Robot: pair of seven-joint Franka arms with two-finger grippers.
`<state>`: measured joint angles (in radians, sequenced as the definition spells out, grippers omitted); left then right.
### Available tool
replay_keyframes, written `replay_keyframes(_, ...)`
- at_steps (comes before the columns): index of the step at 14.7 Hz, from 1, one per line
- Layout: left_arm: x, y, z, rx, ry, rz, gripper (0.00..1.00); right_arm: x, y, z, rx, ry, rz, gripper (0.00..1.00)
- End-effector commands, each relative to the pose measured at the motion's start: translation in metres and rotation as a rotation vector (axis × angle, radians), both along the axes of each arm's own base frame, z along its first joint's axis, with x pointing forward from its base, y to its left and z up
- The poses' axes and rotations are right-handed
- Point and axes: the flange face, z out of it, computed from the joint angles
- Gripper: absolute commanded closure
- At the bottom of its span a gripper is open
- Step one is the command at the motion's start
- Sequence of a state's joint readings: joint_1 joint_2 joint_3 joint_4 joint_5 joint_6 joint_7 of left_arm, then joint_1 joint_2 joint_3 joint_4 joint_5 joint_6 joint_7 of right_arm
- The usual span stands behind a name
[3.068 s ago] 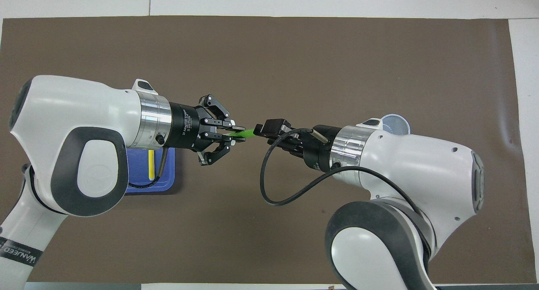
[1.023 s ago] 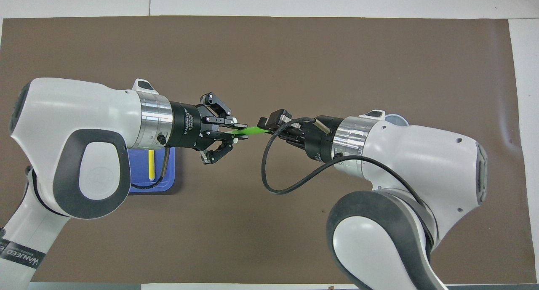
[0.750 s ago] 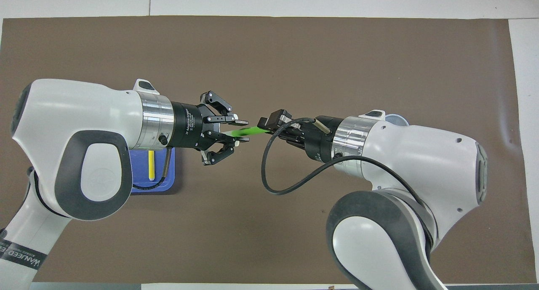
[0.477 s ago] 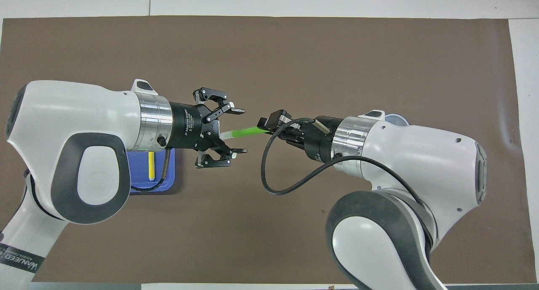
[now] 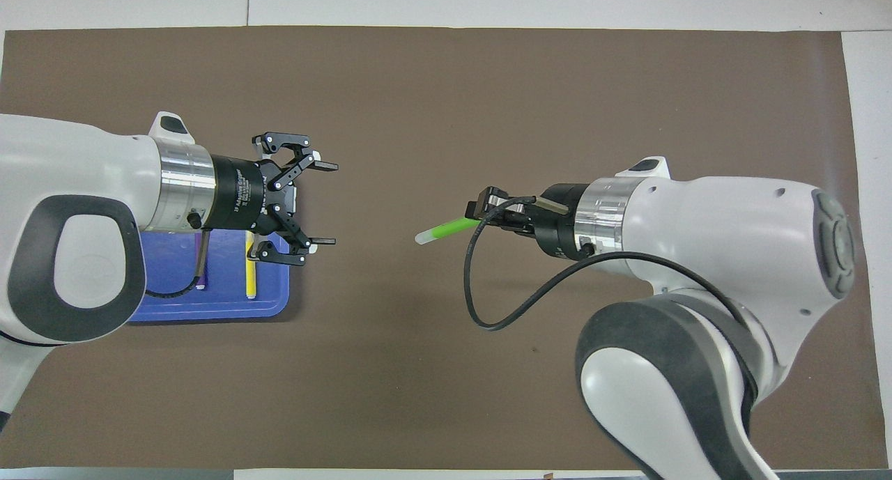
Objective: Transfer and insert pens with both arms
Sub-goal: 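Insert the green pen into the clear cup with the right gripper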
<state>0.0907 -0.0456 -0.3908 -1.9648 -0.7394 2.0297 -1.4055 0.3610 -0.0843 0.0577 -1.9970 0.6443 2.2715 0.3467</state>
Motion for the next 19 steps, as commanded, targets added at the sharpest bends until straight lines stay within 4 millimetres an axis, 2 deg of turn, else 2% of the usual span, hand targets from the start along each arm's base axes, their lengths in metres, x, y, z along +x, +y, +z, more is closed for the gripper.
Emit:
replay_keyframes(1,-0.008,0.027,-0.001,0.069,-0.062,-0.09,0.0,0.014,-0.042,0.019,-0.082,-0.028,0.113,1.0)
replay_keyframes(5,-0.007,0.037,-0.007,0.165,-0.181,-0.279,0.0,0.039,-0.125,0.026,-0.329,-0.112,0.299,1.0)
replay_keyframes(7,-0.002,0.053,-0.016,0.22,-0.237,-0.4,0.0,0.042,-0.167,0.023,-0.389,-0.119,0.383,1.0)
replay_keyframes(8,0.0,0.062,-0.019,0.227,-0.261,-0.457,0.0,0.042,-0.181,0.021,-0.42,-0.121,0.406,1.0)
replay_keyframes(10,0.007,0.088,-0.03,0.249,-0.303,-0.567,0.0,0.039,-0.187,0.013,-0.552,-0.111,0.453,1.0)
replay_keyframes(11,0.009,0.095,-0.036,0.271,-0.323,-0.63,0.0,0.039,-0.187,0.008,-0.602,-0.113,0.47,1.0)
replay_keyframes(14,0.017,0.106,-0.063,0.358,-0.352,-0.856,0.0,0.042,-0.192,-0.027,-0.624,-0.126,0.459,1.0)
replay_keyframes(15,0.02,0.116,-0.072,0.379,-0.366,-0.942,0.0,0.044,-0.194,-0.039,-0.622,-0.117,0.452,1.0)
replay_keyframes(16,0.026,0.134,-0.082,0.396,-0.394,-1.032,0.0,0.045,-0.194,-0.049,-0.62,-0.108,0.451,1.0)
replay_keyframes(19,0.037,0.158,-0.109,0.44,-0.438,-1.273,0.0,0.038,-0.196,-0.086,-0.623,-0.105,0.444,1.0)
